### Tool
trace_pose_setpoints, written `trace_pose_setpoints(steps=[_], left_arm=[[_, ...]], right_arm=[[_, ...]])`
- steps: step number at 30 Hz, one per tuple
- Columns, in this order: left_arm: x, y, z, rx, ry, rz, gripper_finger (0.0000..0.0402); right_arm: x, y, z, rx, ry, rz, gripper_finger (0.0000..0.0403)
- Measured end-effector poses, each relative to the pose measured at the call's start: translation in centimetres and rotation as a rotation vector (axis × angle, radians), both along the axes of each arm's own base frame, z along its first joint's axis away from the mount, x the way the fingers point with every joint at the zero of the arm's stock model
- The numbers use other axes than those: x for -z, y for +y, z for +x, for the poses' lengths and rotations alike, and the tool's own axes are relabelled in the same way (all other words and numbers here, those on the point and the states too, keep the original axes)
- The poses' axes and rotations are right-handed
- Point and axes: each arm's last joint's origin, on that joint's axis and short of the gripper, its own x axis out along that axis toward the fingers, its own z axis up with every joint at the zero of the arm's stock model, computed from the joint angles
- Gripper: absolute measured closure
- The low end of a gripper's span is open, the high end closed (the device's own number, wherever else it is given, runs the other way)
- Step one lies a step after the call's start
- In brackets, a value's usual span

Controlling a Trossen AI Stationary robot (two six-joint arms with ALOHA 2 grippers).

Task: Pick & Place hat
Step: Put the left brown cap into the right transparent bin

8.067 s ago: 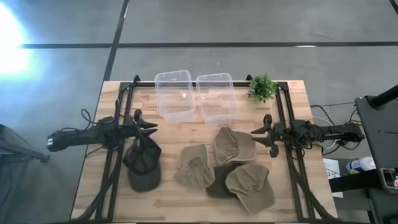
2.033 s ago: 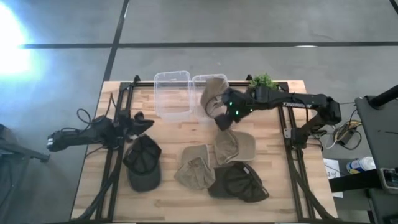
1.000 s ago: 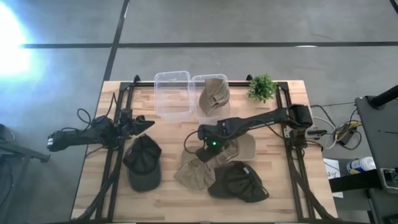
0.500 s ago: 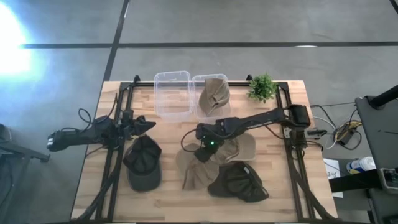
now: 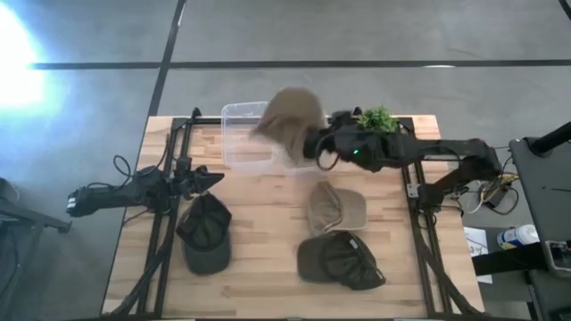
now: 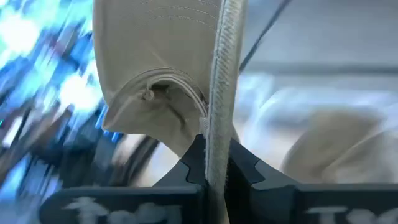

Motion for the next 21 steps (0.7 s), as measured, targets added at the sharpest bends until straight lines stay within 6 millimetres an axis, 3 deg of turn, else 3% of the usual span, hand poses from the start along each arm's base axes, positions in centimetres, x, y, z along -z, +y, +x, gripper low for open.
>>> trace_pose_setpoints(steps=[4,10,14,21], left_arm=[[0.0,0.1,0.0,-0.028,-0.001,-0.003,0.0309],[0.0,0.1,0.0,-0.043,-0.002,-0.005,0.0309],[0.0,0.1,0.0,-0.043,-0.002,-0.005,0.0309],[0.0,0.1,0.0,-0.043,-0.003,-0.006,0.0309]], right_arm=[[1.0,-2.9,-0.1,0.181,-0.020,0.033,0.0386],[6.5,-6.6,1.2,0.330,0.149,0.219,0.0378],[10.6,-7.1,2.7,0.345,0.262,0.378,0.0376],[14.7,-6.7,5.3,0.283,0.327,0.518,0.0375]])
